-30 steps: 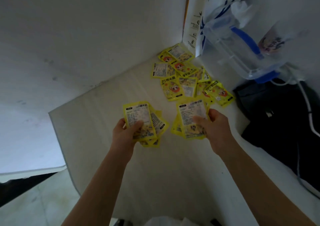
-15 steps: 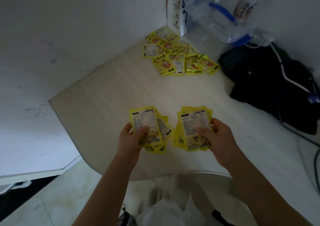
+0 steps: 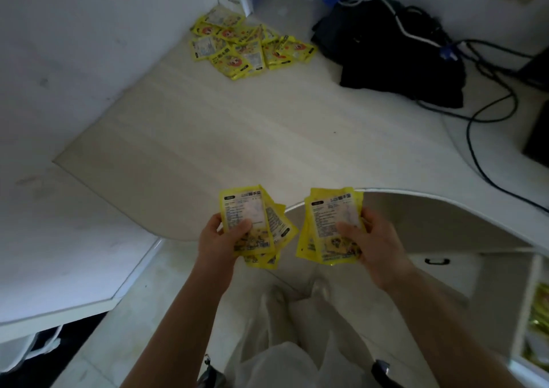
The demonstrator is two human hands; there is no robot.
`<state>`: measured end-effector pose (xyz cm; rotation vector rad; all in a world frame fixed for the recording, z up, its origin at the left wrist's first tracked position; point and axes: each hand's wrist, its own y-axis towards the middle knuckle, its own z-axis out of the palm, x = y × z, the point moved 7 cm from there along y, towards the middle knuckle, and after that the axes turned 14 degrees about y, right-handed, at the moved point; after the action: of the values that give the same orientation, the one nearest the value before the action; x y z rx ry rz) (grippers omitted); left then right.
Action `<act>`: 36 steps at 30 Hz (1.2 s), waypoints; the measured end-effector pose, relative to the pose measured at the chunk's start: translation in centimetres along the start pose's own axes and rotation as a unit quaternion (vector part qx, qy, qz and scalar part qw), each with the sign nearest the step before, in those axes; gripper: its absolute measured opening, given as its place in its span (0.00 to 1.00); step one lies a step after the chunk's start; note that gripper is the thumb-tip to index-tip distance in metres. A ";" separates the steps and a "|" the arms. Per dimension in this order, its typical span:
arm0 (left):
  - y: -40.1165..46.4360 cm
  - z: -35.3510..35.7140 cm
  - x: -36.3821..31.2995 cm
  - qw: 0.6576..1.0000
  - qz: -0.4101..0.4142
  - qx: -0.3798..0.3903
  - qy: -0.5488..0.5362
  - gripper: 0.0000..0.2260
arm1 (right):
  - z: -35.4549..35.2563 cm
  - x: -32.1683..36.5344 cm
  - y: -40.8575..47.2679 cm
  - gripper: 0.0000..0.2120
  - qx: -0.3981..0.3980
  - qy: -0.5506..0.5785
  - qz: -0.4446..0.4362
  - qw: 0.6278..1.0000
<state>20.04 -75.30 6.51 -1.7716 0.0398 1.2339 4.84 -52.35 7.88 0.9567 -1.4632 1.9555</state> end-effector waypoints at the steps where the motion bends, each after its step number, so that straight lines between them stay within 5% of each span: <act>1: -0.6 0.4 0.4 1.000 0.000 0.002 0.008 0.10 | -1.0 -0.3 -0.9 0.10 -0.007 0.007 -0.002 1.000; 17: -11.8 16.6 7.9 0.988 0.031 0.102 0.115 0.13 | -22.2 -3.9 -12.7 0.09 -0.101 0.117 -0.036 0.987; 33: -24.1 37.6 21.4 0.954 -0.011 0.235 0.186 0.14 | -47.5 -8.8 -25.1 0.07 -0.256 0.229 -0.072 0.937; 36: -24.5 40.8 22.3 0.944 -0.017 0.257 0.206 0.14 | -50.0 -8.4 -25.0 0.15 -0.263 0.258 -0.070 0.927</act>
<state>14.12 -23.06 4.29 -1.5210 0.5247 0.7191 17.19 2.77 7.69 0.2670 -1.4361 1.4371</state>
